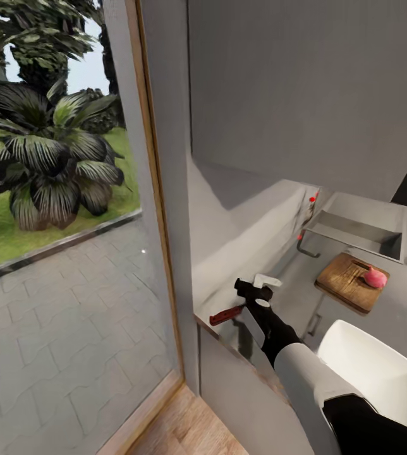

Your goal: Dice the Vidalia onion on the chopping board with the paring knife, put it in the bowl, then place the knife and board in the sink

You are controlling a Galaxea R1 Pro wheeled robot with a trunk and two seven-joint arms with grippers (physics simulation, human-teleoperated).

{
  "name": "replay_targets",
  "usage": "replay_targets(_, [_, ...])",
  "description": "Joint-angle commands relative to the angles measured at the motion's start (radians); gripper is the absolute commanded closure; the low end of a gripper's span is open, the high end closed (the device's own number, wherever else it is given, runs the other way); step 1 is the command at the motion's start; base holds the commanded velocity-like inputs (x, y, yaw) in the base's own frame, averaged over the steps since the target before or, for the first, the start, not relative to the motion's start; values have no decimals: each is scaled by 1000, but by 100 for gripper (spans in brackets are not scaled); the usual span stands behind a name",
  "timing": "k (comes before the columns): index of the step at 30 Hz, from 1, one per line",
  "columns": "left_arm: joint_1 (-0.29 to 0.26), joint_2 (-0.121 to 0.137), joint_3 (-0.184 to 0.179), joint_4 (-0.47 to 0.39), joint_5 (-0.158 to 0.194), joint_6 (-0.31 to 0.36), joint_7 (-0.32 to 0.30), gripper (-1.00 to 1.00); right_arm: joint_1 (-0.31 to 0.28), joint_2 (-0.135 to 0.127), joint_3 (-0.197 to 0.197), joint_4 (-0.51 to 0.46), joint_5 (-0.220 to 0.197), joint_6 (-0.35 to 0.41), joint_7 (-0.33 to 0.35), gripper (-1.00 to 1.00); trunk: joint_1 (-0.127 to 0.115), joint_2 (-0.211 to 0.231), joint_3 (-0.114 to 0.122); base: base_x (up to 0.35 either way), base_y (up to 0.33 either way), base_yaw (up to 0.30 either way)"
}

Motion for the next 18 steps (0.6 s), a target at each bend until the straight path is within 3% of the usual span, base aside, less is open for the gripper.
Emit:
replay_targets(1, [0,-2,7,-1,-7,-1,-7,-100,-1,0,8,1,-10,0,-8,-100,1,-2,-2,0,290,0])
replay_targets(9, [0,-2,7,-1,-7,-1,-7,-100,-1,5,8,12,-10,0,-9,-100,1,-2,-2,0,287,0])
replay_targets(18, [-1,-2,7,-1,-7,-1,-7,-100,-1,5,5,26,-10,0,-25,-100,1,-2,-2,0,58,0])
